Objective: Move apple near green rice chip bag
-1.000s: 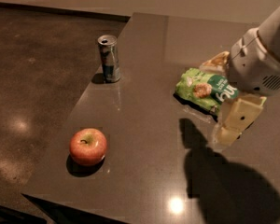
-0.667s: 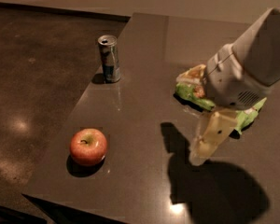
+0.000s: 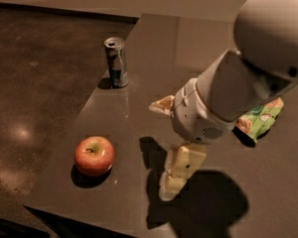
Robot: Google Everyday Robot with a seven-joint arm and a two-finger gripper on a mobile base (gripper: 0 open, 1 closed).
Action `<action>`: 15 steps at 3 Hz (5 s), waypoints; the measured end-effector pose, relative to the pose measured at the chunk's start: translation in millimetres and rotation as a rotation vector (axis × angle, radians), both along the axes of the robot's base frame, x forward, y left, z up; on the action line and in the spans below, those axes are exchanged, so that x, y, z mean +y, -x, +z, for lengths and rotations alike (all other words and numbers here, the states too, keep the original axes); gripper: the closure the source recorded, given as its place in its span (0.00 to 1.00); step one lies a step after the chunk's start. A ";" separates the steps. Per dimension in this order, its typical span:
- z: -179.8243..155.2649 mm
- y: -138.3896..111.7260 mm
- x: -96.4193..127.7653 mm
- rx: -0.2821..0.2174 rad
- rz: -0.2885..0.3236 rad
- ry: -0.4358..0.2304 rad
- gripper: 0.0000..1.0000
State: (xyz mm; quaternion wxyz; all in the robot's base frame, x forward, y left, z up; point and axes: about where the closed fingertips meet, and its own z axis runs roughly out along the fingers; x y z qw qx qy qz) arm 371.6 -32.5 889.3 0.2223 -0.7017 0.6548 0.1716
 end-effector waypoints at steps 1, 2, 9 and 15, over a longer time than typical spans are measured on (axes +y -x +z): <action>-10.9 8.6 35.0 0.028 0.018 -0.037 0.00; -15.5 11.2 65.5 0.038 0.021 -0.072 0.00; -12.2 -23.8 117.2 -0.010 -0.013 -0.183 0.85; -19.5 -121.6 -119.6 -0.025 -0.287 -0.106 0.55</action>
Offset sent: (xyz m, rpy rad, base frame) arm -0.0094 0.1075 -0.0227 0.1290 0.0519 0.0115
